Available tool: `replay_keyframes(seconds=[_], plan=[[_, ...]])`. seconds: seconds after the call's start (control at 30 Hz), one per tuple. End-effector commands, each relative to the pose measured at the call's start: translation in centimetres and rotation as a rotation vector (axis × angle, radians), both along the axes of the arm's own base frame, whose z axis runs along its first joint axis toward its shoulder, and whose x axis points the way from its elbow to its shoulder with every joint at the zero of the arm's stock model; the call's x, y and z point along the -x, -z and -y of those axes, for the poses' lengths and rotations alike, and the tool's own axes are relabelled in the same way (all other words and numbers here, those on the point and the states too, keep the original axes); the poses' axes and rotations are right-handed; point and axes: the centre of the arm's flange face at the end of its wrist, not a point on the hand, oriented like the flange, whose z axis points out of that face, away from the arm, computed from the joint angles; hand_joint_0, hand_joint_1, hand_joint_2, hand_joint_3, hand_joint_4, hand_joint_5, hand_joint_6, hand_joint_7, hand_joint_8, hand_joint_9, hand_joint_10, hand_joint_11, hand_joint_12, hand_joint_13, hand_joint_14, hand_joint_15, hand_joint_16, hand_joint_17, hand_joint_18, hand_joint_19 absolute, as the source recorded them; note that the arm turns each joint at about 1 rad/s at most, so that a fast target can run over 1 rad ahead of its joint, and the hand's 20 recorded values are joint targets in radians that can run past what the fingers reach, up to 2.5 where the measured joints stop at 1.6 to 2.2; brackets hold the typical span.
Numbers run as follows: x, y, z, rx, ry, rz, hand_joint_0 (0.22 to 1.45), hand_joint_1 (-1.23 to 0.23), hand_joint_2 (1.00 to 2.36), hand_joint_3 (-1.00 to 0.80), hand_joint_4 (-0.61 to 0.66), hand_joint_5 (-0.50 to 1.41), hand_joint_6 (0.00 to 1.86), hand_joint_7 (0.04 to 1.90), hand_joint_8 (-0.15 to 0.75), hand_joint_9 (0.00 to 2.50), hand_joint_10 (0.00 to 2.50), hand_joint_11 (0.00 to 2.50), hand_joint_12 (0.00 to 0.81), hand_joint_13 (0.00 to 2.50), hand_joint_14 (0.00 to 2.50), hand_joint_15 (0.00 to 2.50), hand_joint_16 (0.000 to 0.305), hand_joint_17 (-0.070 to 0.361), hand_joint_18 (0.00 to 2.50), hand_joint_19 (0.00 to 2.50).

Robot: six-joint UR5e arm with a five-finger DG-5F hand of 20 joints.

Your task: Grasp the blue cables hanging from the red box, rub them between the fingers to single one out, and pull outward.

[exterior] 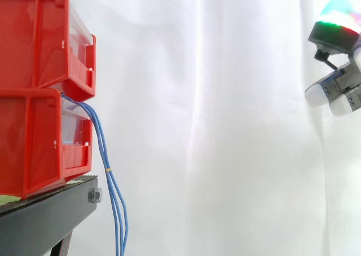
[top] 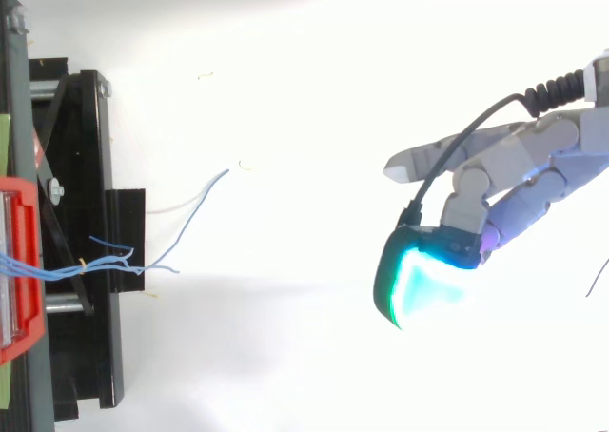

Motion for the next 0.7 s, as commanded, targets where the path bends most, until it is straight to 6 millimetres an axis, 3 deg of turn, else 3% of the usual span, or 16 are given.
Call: replay_keyframes(seconds=[0.0, 0.13, 0.27, 0.67], plan=[[0.0, 0.0, 0.0, -0.001, -0.001, -0.001, 0.53, -0.59, 1.00, -0.50, 0.30, -0.21, 0.50, 0.66, 0.360, 0.38, 0.00, 0.00, 0.379, 0.00, 0.00, 0.00, 0.056, 0.125, 0.00, 0.00], [0.0, -0.1, 0.0, -0.001, -0.001, 0.003, 0.53, -0.56, 1.00, -0.49, 0.31, -0.21, 0.50, 0.58, 0.349, 0.22, 0.00, 0.00, 0.393, 0.00, 0.00, 0.00, 0.059, 0.132, 0.00, 0.00], [-0.1, 0.0, -0.2, -0.001, -0.005, 0.001, 0.52, -0.58, 1.00, -0.50, 0.30, -0.21, 0.50, 0.56, 0.341, 0.22, 0.00, 0.00, 0.386, 0.00, 0.00, 0.00, 0.057, 0.127, 0.00, 0.00], [-1.8, -1.1, 0.1, 0.136, 0.108, 0.145, 0.54, -0.63, 1.00, -0.49, 0.29, -0.22, 0.50, 0.68, 0.340, 0.13, 0.00, 0.00, 0.396, 0.00, 0.00, 0.00, 0.058, 0.130, 0.00, 0.00]])
